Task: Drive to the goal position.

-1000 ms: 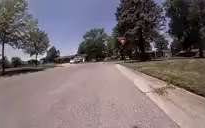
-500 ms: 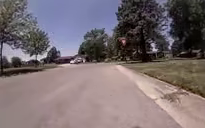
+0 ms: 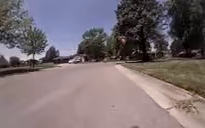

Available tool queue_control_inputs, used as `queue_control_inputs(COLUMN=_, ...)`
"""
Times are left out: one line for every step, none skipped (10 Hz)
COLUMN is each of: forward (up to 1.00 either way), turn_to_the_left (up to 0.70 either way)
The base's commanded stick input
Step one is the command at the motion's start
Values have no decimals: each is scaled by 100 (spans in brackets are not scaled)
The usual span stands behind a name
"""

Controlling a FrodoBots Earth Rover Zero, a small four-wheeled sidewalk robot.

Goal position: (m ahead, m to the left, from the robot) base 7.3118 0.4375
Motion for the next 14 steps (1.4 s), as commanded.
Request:
queue_control_inputs(forward=70, turn_to_the_left=0)
queue_control_inputs(forward=70, turn_to_the_left=0)
queue_control_inputs(forward=70, turn_to_the_left=0)
queue_control_inputs(forward=70, turn_to_the_left=0)
queue_control_inputs(forward=70, turn_to_the_left=0)
queue_control_inputs(forward=70, turn_to_the_left=0)
queue_control_inputs(forward=70, turn_to_the_left=0)
queue_control_inputs(forward=70, turn_to_the_left=0)
queue_control_inputs(forward=70, turn_to_the_left=0)
queue_control_inputs(forward=70, turn_to_the_left=0)
queue_control_inputs(forward=70, turn_to_the_left=0)
queue_control_inputs(forward=70, turn_to_the_left=0)
queue_control_inputs(forward=70, turn_to_the_left=0)
queue_control_inputs(forward=70, turn_to_the_left=0)
